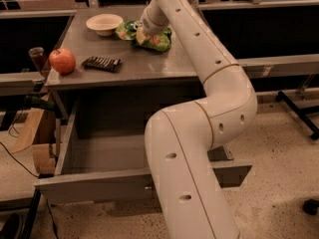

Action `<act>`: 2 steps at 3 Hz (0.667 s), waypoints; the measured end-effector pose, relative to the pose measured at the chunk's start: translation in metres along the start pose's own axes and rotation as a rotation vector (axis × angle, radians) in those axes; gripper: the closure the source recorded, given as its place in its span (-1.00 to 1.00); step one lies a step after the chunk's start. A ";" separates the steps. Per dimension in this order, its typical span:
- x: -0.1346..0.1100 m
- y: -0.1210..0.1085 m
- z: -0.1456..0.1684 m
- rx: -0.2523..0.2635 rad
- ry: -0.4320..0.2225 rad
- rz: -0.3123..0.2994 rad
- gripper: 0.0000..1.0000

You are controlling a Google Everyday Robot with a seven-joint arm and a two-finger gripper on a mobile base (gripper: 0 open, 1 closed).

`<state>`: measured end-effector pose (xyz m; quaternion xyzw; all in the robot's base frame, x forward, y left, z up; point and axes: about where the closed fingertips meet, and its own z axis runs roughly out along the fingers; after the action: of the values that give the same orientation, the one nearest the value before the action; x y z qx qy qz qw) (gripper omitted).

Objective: Place green rice chip bag into top drawer

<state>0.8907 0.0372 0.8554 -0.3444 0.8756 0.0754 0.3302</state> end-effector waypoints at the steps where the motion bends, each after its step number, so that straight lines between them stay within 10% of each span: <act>1: -0.005 -0.004 -0.008 -0.030 -0.059 0.024 1.00; 2: -0.012 -0.021 -0.034 -0.026 -0.138 0.064 1.00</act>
Offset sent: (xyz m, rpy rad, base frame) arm -0.0483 -0.0323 0.0391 0.1953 -0.1155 -0.0434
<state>0.8928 0.0162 0.8908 -0.3145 0.8603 0.1210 0.3825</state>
